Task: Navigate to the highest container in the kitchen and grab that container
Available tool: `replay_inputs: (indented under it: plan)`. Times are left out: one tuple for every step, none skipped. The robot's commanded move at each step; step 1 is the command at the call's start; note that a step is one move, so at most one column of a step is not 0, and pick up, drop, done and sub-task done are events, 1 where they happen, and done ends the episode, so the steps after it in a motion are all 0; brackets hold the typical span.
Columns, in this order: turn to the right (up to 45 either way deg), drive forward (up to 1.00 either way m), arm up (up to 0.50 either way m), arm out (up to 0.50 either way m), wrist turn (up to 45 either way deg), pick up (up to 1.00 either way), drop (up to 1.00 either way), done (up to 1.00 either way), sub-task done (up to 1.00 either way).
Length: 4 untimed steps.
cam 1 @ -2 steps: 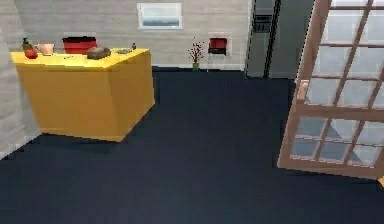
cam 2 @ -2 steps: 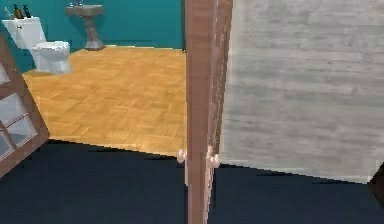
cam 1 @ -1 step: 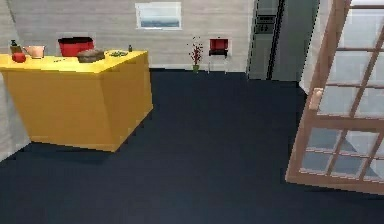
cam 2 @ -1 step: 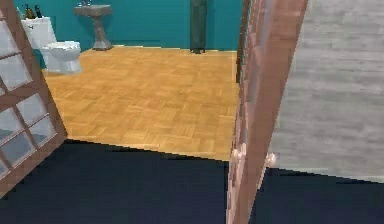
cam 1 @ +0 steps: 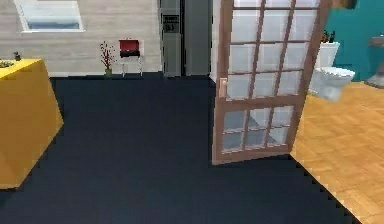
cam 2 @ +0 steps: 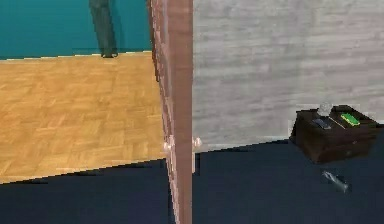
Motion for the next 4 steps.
replay_inputs:
  plan:
    - [0.0, 0.20, 0.00, 0.00, 0.0, 0.00, 0.00, 0.00, 0.00]
    - [-24.0, 0.00, 0.00, 0.00, 0.0, 0.00, 0.00, 0.00, 0.00]
    - [0.0, 1.00, 0.00, 0.00, 0.0, 0.00, 0.00, 0.00, 0.00]
    - [0.0, 1.00, 0.00, 0.00, 0.0, 0.00, 0.00, 0.00, 0.00]
